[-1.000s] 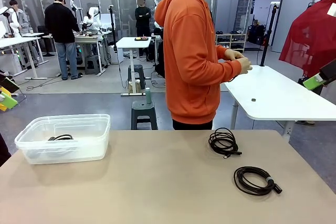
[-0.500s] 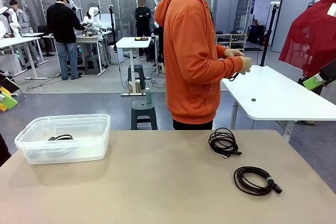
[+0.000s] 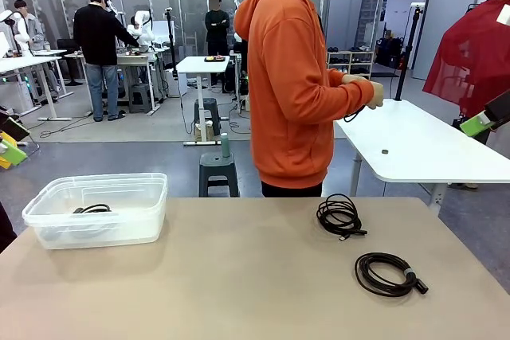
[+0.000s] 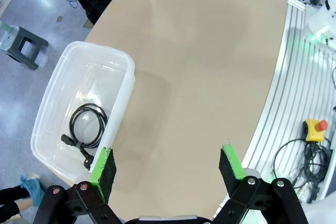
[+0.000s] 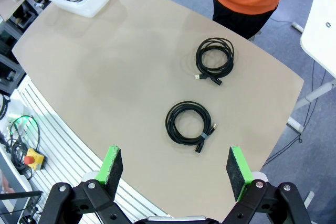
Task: Organize and store the cables.
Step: Place the Power Cable into the Organizing box.
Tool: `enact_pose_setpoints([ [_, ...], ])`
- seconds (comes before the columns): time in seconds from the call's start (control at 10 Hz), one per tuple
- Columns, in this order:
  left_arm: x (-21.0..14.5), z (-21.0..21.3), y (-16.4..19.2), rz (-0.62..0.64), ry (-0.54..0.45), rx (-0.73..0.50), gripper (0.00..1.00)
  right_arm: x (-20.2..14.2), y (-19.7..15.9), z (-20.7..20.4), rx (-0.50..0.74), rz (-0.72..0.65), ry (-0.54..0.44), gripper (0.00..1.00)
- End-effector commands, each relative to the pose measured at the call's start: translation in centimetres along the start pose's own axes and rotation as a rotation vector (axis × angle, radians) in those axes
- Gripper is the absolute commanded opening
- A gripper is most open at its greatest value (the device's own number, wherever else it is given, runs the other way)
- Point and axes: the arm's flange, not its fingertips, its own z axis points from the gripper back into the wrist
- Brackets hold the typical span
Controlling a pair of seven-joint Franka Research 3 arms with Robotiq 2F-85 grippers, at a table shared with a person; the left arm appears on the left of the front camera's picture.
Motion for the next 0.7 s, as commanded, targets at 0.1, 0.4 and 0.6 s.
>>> enact_pose_setpoints([
  [0.1,0.31,-0.11,-0.10,0.017,0.006,0.005,1.00,-0.03,-0.06,0.02,0.016,0.013,-0.003,1.00],
  [0.4,0.31,-0.11,-0.10,0.017,0.006,0.005,1.00,-0.03,-0.06,0.02,0.016,0.013,-0.003,1.00],
  [0.6,0.31,-0.11,-0.10,0.017,0.006,0.005,1.00,-0.03,-0.06,0.02,0.016,0.013,-0.003,1.00],
])
